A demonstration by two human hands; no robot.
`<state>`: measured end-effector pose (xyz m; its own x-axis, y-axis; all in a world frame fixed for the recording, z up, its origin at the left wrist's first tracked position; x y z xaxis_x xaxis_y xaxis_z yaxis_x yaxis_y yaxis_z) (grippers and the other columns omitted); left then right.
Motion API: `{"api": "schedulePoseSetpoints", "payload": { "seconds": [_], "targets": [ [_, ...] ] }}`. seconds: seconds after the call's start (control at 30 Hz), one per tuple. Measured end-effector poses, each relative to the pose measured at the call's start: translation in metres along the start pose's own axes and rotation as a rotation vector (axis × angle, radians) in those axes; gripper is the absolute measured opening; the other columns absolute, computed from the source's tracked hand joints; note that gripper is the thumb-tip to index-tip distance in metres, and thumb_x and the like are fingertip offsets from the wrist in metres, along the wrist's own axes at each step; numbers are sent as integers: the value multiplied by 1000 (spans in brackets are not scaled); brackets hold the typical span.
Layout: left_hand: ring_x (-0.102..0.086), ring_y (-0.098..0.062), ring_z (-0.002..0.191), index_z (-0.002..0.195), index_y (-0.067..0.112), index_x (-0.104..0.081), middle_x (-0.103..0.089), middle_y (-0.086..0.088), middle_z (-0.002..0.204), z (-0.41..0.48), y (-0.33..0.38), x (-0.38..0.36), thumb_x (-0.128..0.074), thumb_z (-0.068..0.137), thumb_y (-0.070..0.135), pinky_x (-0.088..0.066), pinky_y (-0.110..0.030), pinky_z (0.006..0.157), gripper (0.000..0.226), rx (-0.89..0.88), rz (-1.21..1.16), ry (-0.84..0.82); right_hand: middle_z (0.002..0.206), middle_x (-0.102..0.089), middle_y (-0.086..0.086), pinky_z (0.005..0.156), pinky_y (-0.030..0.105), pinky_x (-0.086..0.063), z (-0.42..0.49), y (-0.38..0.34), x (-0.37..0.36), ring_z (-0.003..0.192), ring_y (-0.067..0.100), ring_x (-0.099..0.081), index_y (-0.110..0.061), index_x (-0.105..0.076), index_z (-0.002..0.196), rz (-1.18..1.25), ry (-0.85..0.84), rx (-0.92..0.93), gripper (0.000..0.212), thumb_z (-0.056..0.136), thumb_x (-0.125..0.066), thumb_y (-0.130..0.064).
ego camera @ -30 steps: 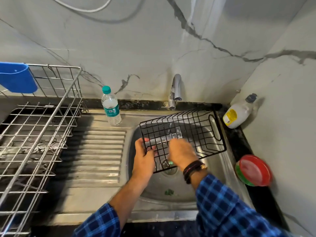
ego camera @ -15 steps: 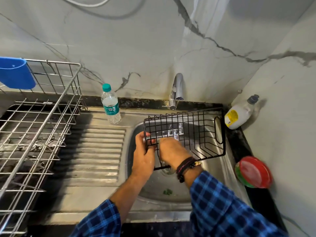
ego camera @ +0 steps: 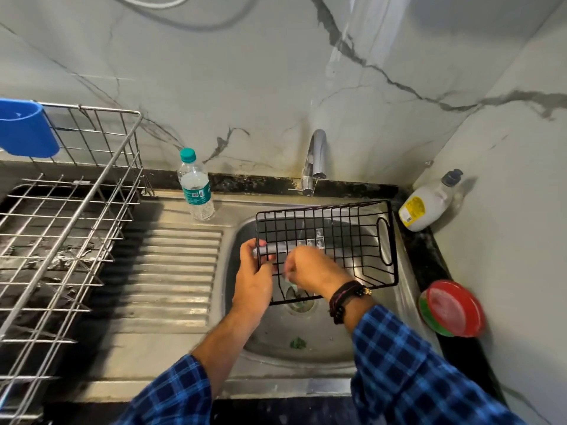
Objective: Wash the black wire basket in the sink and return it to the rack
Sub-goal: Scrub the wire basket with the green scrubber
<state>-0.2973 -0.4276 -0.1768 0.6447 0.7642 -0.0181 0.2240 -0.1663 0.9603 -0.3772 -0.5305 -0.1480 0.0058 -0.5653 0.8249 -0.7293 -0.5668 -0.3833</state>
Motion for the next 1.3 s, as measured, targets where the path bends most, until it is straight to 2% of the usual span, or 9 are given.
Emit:
{"api": "schedulePoseSetpoints", "payload": {
  "seconds": [0.13, 0.23, 0.5, 0.73, 0.9, 0.97, 1.07, 1.2, 1.3],
  "targets": [
    [-57, -19, 80, 97, 48, -54, -64, -2, 93, 0, -4, -7, -51, 89, 11, -44, -42, 74, 38, 60, -43, -35, 113, -62, -1, 82, 13, -48, -3, 39, 68, 96, 6, -59, -16, -67, 110, 310, 565, -115, 15, 96, -62, -13],
    [-55, -18, 78, 101, 44, -53, -62, -3, 89, -6, -6, -9, -48, 94, 5, -43, -38, 69, 40, 103, -54, -54, 120, -59, 5, 86, 11, -44, -4, 68, 87, 107, 12, -59, -11, -66, 114, 409, 745, -240, 24, 90, -70, -11],
    [-66, -25, 84, 104, 37, -52, -70, -14, 97, -17, -15, -21, -51, 86, 12, -59, -45, 79, 31, 164, -87, -93, 103, -63, 1, 80, 28, -59, 11, -26, 36, 92, 14, -66, -18, -70, 101, 270, 467, 86, 13, 95, -60, -11],
    [-56, -21, 86, 107, 38, -51, -63, -5, 103, -15, -15, 6, -43, 98, -3, -46, -37, 72, 42, 149, -136, -24, 104, -69, 11, 72, 24, -40, 1, 75, 100, 99, 27, -66, -9, -70, 104, -16, 559, -280, 16, 99, -54, -12],
    [-64, -23, 87, 106, 43, -49, -67, -10, 103, -19, -10, -17, -57, 79, 25, -55, -46, 80, 33, 141, -119, -62, 96, -72, 7, 78, 33, -59, 16, -26, 35, 90, 23, -70, -14, -71, 100, 4, 384, 3, 17, 97, -54, -12],
    [-64, -25, 85, 109, 34, -49, -66, -13, 100, -16, -13, -13, -55, 89, 13, -58, -44, 74, 29, 148, -185, -45, 93, -71, 5, 80, 37, -60, 16, -36, 21, 87, 23, -69, -18, -70, 95, 37, 322, 76, 18, 93, -54, -10],
    [-58, -22, 80, 108, 31, -49, -61, -8, 97, -8, -15, 7, -46, 97, -5, -50, -32, 63, 38, 147, -258, 14, 101, -69, 5, 84, 36, -58, 14, 1, 46, 94, 21, -67, -18, -66, 101, -86, 307, 20, 8, 96, -61, -14],
    [-58, -24, 88, 112, 34, -50, -63, -9, 107, -7, -9, 12, -48, 99, -2, -53, -45, 80, 38, 116, -204, -3, 113, -68, 13, 80, 32, -51, 5, 52, 107, 104, 29, -66, -7, -65, 110, -288, 469, -191, 17, 100, -52, -7],
    [-56, -23, 84, 104, 44, -51, -61, -4, 97, -11, -2, -3, -48, 97, 1, -48, -42, 76, 43, 92, -175, -44, 109, -69, 11, 85, 33, -57, 16, 26, 97, 102, 27, -67, -8, -66, 108, -182, 463, -192, 14, 99, -55, -10]
  ]
}}
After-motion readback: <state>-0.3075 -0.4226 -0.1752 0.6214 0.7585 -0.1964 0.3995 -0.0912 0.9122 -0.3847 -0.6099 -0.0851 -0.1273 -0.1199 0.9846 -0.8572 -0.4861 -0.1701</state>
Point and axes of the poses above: each hand's wrist, its own z-axis towards the middle knuckle, its own x-axis out of the back of the hand, y = z × x, the point moved 10 cm from there along z, towards the middle knuckle
